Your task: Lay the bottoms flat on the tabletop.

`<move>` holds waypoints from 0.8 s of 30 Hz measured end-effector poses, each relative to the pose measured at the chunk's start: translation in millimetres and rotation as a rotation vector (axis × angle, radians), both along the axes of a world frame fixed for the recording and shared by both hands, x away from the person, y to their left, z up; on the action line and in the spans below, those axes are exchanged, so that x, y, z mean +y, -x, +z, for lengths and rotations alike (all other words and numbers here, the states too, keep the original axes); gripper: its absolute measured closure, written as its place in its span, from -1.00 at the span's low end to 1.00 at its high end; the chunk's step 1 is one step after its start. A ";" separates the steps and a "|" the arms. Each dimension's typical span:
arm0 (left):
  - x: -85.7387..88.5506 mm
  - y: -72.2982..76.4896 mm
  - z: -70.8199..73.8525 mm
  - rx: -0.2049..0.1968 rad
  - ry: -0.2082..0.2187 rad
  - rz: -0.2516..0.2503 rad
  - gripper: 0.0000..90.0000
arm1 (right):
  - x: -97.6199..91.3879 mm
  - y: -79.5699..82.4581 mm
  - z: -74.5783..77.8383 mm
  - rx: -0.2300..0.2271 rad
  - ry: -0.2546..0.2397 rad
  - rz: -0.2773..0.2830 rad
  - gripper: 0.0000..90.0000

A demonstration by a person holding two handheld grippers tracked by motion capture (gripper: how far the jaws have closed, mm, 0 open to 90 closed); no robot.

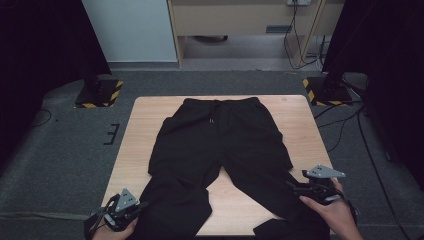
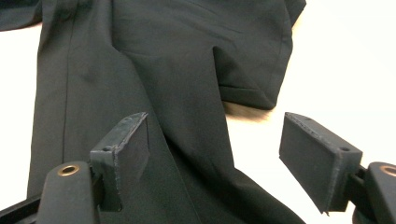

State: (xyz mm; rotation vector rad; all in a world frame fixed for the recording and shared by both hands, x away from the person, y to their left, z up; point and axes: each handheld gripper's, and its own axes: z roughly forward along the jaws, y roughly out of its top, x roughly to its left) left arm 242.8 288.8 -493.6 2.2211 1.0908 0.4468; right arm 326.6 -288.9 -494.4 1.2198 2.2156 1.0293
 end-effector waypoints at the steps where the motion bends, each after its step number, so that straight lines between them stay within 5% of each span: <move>1: -0.9 2.5 0.6 0.000 -0.003 -0.005 1.00 | 0.5 0.2 0.1 0.001 0.001 0.002 -0.45; 15: -17.3 27.7 13.6 0.001 -0.010 -0.057 1.00 | -4.2 7.7 2.5 -0.013 0.025 0.012 -0.41; 24: -5.1 11.3 -1.0 0.032 -0.014 -0.005 1.00 | -24.8 29.1 5.4 -0.002 0.009 -0.004 -0.14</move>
